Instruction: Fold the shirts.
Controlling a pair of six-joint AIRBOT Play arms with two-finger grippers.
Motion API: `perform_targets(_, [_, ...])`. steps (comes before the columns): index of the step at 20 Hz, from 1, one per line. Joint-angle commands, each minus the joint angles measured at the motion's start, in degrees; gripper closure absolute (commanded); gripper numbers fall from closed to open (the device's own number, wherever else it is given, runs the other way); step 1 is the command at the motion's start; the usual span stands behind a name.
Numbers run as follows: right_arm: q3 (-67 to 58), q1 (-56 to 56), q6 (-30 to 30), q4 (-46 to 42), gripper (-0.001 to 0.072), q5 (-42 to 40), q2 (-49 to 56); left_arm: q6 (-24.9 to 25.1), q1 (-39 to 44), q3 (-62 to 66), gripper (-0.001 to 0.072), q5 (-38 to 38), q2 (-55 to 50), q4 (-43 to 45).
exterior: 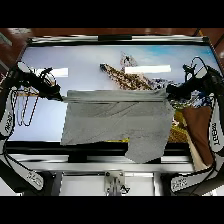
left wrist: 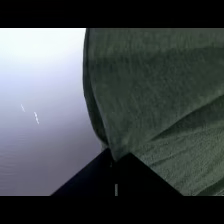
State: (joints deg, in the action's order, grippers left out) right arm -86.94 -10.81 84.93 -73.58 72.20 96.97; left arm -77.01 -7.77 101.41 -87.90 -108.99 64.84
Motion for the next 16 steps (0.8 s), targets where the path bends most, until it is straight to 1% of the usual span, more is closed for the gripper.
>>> perform_targets(1, [0.0,0.0,4.7,-3.1,0.0657,4.7,0.3,-2.7,0.5,0.0,0.0678,-2.8,-0.1,1.2])
perform_targets(6, [0.0,0.0,7.0,-1.1,0.0657,5.1,1.4,-3.1,2.8,0.0,0.0678,-2.8,-0.4,1.2])
perform_targets(10, [0.0,0.0,7.3,-1.2,0.0657,6.8,1.4,-6.1,2.8,0.0,0.0678,-3.2,-1.9,1.2])
perform_targets(16, [0.0,0.0,9.6,-1.4,0.0657,5.5,1.5,-6.3,3.8,0.0,0.0678,-3.3,-2.6,1.2])
